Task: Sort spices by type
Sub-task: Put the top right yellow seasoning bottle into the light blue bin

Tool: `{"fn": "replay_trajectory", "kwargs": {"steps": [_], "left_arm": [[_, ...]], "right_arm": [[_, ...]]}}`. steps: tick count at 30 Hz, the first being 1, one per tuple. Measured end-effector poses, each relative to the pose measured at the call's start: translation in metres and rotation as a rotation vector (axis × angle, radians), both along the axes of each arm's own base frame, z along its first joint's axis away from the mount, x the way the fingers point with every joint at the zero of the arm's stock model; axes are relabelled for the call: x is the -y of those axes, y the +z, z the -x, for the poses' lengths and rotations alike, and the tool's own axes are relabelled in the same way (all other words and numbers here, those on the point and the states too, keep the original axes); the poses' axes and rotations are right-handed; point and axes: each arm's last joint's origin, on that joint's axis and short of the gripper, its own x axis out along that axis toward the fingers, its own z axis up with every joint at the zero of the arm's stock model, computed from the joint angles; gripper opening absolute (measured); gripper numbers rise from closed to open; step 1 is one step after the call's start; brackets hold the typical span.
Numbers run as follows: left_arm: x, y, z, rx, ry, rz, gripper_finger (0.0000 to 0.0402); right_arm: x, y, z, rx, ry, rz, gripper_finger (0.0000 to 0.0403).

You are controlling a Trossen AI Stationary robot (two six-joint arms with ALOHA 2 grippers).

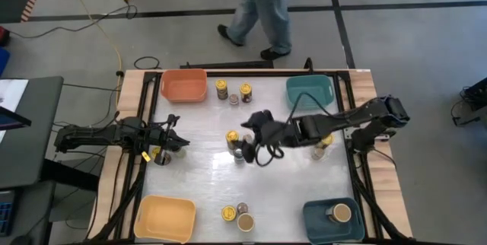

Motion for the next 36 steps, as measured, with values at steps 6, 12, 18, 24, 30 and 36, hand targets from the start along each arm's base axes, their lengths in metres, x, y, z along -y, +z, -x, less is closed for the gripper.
{"fn": "replay_trajectory", "kwargs": {"steps": [6, 12, 18, 24, 30, 36], "left_arm": [[0.000, 0.000, 0.000, 0.000, 0.000, 0.000, 0.0000], [0.000, 0.000, 0.000, 0.000, 0.000, 0.000, 0.0000], [0.000, 0.000, 0.000, 0.000, 0.000, 0.000, 0.0000], [0.000, 0.000, 0.000, 0.000, 0.008, 0.000, 0.0000], [0.000, 0.000, 0.000, -0.001, 0.009, 0.000, 0.0000], [0.000, 0.000, 0.000, -0.001, 0.011, 0.000, 0.0000]], "right_arm": [[0.058, 0.039, -0.004, 0.012, 0.003, 0.039, 0.0378], [0.122, 0.072, 0.008, -0.001, -0.051, 0.100, 0.0374], [0.192, 0.058, 0.001, -0.154, -0.117, 0.041, 0.0374], [0.234, 0.019, -0.026, -0.417, -0.133, -0.002, 0.0374], [0.252, -0.026, -0.047, -0.562, -0.130, -0.048, 0.0374], [0.256, -0.066, -0.058, -0.666, -0.203, -0.151, 0.0374]]}}
